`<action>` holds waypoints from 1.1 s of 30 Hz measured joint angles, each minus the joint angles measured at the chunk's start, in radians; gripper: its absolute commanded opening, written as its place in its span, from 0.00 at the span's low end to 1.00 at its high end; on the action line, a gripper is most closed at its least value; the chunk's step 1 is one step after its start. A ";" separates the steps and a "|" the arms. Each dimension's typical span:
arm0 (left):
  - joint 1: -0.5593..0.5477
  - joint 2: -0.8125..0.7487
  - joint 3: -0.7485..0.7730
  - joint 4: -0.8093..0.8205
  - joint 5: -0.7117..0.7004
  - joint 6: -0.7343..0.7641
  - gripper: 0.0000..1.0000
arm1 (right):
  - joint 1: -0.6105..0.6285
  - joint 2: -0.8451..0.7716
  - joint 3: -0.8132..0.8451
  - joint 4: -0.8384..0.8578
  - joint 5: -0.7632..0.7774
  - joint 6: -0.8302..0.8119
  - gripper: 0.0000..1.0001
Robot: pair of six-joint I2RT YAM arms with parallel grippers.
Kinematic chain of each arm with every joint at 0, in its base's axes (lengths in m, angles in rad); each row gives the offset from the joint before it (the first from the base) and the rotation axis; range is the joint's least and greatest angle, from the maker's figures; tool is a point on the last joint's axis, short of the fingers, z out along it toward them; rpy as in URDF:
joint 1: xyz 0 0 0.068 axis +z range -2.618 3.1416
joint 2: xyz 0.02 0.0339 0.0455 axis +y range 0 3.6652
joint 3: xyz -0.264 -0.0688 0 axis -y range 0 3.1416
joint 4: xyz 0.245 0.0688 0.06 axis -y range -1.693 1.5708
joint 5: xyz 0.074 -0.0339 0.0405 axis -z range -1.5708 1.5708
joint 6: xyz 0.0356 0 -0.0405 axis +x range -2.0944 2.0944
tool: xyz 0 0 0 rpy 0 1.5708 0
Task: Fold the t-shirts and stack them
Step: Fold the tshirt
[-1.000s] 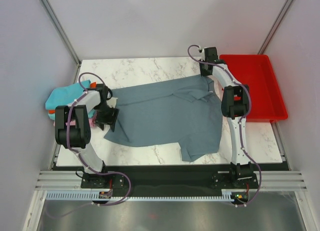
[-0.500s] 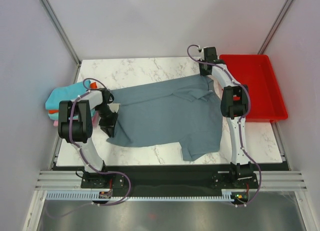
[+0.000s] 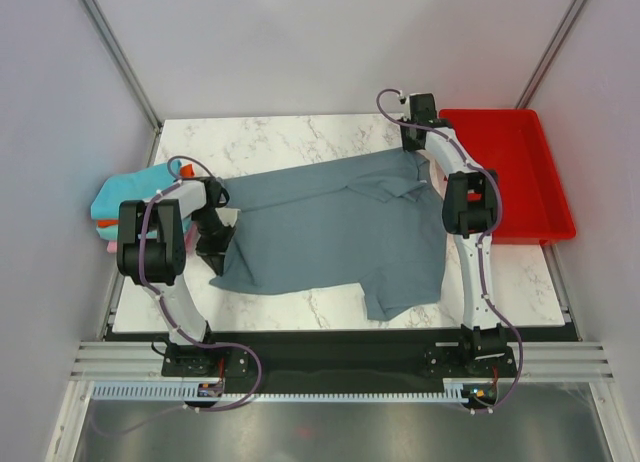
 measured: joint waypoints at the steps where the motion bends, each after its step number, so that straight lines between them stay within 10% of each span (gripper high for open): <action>1: 0.000 0.000 0.000 -0.001 -0.005 0.000 0.02 | -0.002 0.000 0.000 0.000 0.003 0.000 0.00; 33: 0.000 -0.221 -0.109 -0.019 -0.089 0.002 0.04 | -0.023 -0.030 -0.042 -0.001 0.028 -0.006 0.00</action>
